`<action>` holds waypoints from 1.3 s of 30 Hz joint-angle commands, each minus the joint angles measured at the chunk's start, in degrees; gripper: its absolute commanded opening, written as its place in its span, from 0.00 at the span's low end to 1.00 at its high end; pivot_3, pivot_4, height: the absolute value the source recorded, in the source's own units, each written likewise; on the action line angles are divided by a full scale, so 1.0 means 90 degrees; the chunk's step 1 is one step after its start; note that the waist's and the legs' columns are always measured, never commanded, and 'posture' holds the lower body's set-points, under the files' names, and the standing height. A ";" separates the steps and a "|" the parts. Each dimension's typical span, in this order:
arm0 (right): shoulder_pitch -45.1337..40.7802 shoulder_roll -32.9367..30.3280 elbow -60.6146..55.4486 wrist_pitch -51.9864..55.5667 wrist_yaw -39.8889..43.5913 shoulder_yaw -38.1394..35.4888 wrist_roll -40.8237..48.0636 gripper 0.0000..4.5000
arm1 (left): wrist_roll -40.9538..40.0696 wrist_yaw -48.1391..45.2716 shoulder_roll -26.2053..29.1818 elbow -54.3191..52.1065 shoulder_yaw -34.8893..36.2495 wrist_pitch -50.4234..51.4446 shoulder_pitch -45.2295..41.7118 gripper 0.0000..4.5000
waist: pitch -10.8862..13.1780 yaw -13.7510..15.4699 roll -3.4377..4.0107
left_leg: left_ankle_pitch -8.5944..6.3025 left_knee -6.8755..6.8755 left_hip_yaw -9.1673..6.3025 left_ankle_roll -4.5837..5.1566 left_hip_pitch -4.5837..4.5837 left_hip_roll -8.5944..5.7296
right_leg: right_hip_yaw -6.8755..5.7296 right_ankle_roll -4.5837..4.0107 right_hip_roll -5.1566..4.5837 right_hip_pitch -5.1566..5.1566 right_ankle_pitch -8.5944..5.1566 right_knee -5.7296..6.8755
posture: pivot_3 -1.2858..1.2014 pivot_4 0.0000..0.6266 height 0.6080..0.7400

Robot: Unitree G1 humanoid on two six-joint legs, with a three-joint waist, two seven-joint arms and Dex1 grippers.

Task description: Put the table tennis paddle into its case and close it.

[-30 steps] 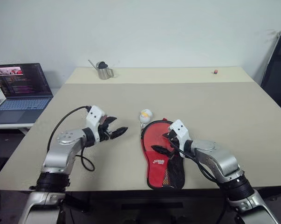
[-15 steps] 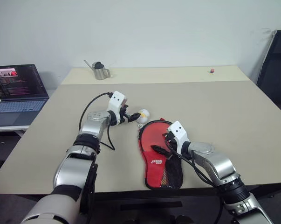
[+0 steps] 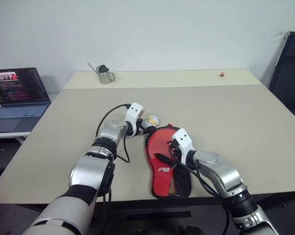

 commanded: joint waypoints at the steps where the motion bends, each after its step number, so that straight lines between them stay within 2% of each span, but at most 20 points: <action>1: 0.0039 0.0057 -0.0156 -0.0059 -0.0074 0.0041 -0.0082 1.00 | 0.0099 0.0096 -0.0113 0.0040 0.0087 -0.0014 -0.0167 0.99 | 0.0000 0.0010 0.0000 | 0.0000 0.0000 0.0000 -0.0001 0.0000 0.0000 | 0.0000 0.0000 0.0000 0.0000 0.0000 0.0000 | 0.52 0.24 1.00; 6: 0.0084 0.0036 -0.0286 -0.0149 -0.0156 0.0068 -0.0224 1.00 | 0.0185 0.0118 -0.0247 0.0060 0.0111 0.0042 -0.0103 0.99 | -0.0001 0.0021 -0.0001 | 0.0002 0.0001 0.0000 -0.0003 0.0000 0.0000 | 0.0000 0.0000 0.0000 0.0000 0.0000 0.0000 | 0.52 0.24 1.00; 8: 0.0113 -0.0006 -0.0346 -0.0027 -0.0175 0.0092 -0.0252 1.00 | 0.0223 0.0118 -0.0285 0.0066 0.0127 0.0070 -0.0072 0.91 | -0.0001 0.0025 -0.0002 | 0.0002 0.0001 0.0001 -0.0004 0.0000 0.0000 | 0.0000 0.0000 0.0000 0.0000 0.0000 0.0000 | 0.52 0.24 1.00; 9: 0.0137 -0.0024 -0.0382 -0.0008 -0.0180 0.0098 -0.0267 1.00 | 0.0241 0.0130 -0.0299 0.0070 0.0137 0.0087 -0.0057 0.86 | -0.0002 0.0031 -0.0003 | 0.0002 0.0001 0.0000 -0.0004 0.0000 0.0000 | 0.0000 0.0000 0.0000 0.0001 0.0000 0.0000 | 0.52 0.24 1.00; 17: 0.0309 -0.0054 -0.0691 0.0222 -0.0258 -0.0003 -0.0263 1.00 | 0.0275 0.0229 -0.0428 0.0106 0.0261 0.0209 0.0105 0.21 | -0.0004 0.0026 -0.0005 | 0.0002 0.0002 0.0000 -0.0003 0.0003 -0.0001 | -0.0001 0.0000 0.0000 0.0003 0.0000 0.0002 | 0.52 0.24 1.00; 20: 0.0338 -0.0059 -0.0750 0.0232 -0.0277 -0.0033 -0.0239 1.00 | 0.0287 0.0268 -0.0428 0.0099 0.0298 0.0206 0.0134 0.04 | -0.0006 0.0027 -0.0006 | 0.0000 0.0004 0.0000 0.0000 0.0005 -0.0001 | -0.0001 0.0000 0.0000 0.0008 0.0000 0.0003 | 0.52 0.24 1.00; 25: 0.0347 -0.0121 -0.0619 0.0366 -0.0274 -0.0100 -0.0226 1.00 | 0.0283 0.0144 -0.0253 -0.0009 0.0326 0.0049 0.0133 0.03 | -0.0006 0.0026 -0.0007 | -0.0001 0.0004 0.0001 0.0003 0.0008 0.0000 | -0.0001 0.0000 0.0000 0.0010 0.0000 0.0005 | 0.52 0.24 1.00; 30: 0.0385 -0.0276 -0.0220 0.0332 -0.0223 0.0261 -0.0526 1.00 | 0.0408 -0.0116 -0.0161 -0.0125 0.0174 -0.0208 0.0006 0.03 | -0.0010 0.0017 -0.0010 | -0.0001 0.0004 0.0002 0.0003 0.0009 0.0000 | -0.0001 0.0000 0.0002 0.0009 0.0000 0.0005 | 0.52 0.24 1.00; 39: 0.0576 -0.0295 -0.0101 0.0327 -0.0202 0.0619 -0.0715 1.00 | 0.1202 0.0485 -0.0138 0.0060 -0.0425 -0.0665 -0.0029 0.03 | -0.0058 0.0017 -0.0035 | -0.0004 0.0004 0.0001 0.0007 0.0022 0.0001 | 0.0000 -0.0001 0.0006 0.0021 0.0001 0.0005 | 0.52 0.24 1.00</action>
